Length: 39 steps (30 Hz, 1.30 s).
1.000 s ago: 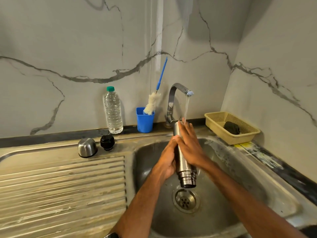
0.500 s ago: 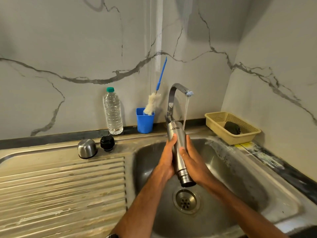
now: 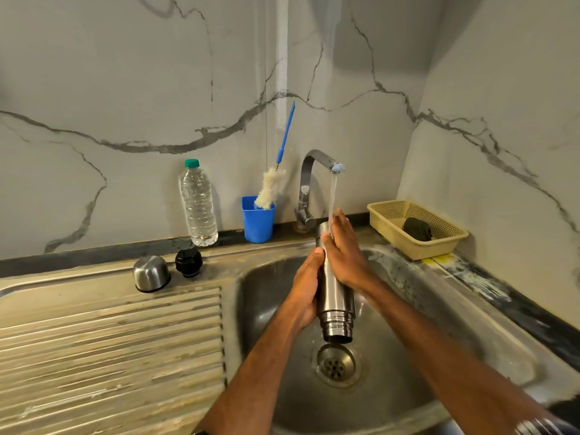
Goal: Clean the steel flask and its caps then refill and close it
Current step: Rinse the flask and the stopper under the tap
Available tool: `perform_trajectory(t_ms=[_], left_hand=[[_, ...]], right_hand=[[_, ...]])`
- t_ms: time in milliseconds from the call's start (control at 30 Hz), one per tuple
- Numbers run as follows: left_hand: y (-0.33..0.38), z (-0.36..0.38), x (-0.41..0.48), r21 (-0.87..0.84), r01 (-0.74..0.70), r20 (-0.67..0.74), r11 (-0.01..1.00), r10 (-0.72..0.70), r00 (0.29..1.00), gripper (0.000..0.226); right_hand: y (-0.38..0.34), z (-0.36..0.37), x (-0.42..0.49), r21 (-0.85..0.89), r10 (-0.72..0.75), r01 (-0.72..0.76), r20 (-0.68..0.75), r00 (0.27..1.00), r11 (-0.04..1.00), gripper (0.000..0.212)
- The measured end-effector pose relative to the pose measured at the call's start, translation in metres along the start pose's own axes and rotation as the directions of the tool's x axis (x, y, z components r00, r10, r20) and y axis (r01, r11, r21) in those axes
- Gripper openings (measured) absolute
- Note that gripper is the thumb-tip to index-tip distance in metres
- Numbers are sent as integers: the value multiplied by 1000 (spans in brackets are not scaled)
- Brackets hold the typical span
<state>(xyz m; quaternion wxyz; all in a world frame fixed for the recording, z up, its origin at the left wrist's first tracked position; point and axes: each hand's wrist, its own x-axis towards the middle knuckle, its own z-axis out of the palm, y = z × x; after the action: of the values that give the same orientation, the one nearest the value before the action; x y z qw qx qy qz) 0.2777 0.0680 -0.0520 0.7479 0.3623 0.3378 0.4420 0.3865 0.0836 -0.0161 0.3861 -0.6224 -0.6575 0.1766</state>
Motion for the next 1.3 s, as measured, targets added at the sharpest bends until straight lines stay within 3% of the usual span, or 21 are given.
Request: perform_trajectory(t_ms=[100, 167, 300, 467, 567, 700, 833, 967, 1067, 1200, 1300], left_hand=[[1, 0, 1, -2, -1, -23, 1000, 1, 1000, 36], [-1, -1, 3, -16, -9, -44, 1000, 9, 999, 39], [-2, -6, 6, -51, -44, -97, 998, 39, 994, 43], [0, -9, 6, -17, -50, -121, 999, 48, 991, 42], [2, -7, 3, -28, -69, -93, 997, 67, 993, 51], [5, -4, 0, -79, -42, -28, 996, 40, 999, 51], [0, -5, 3, -87, 17, -49, 996, -21, 999, 52], [5, -5, 3, -41, 6, -66, 999, -8, 998, 40], [6, -3, 2, -40, -6, -81, 999, 2, 997, 34], [6, -7, 4, -67, -48, -113, 997, 40, 993, 41], [10, -8, 3, -75, -56, -137, 996, 45, 990, 39]], right_hand=[[-2, -3, 9, 251, 151, -138, -34, 988, 958, 63], [-1, 0, -1, 301, 194, -184, -4, 981, 936, 65], [-5, 9, -44, 260, 180, -195, 83, 980, 946, 67], [-4, 17, -93, -84, -33, 46, 150, 988, 995, 70], [-6, 15, -95, -169, -76, 105, 173, 982, 980, 67], [-15, 14, -66, -135, -93, 111, 132, 987, 985, 60], [-11, 8, -15, -57, -20, 25, 89, 996, 998, 56], [-13, -1, 15, 168, 74, -75, 11, 997, 983, 53], [-12, -2, 7, 266, 157, -174, 83, 984, 948, 55], [-5, -2, -27, 207, 175, -212, 185, 967, 955, 76], [-6, -4, -55, 76, 98, -118, 221, 970, 990, 93]])
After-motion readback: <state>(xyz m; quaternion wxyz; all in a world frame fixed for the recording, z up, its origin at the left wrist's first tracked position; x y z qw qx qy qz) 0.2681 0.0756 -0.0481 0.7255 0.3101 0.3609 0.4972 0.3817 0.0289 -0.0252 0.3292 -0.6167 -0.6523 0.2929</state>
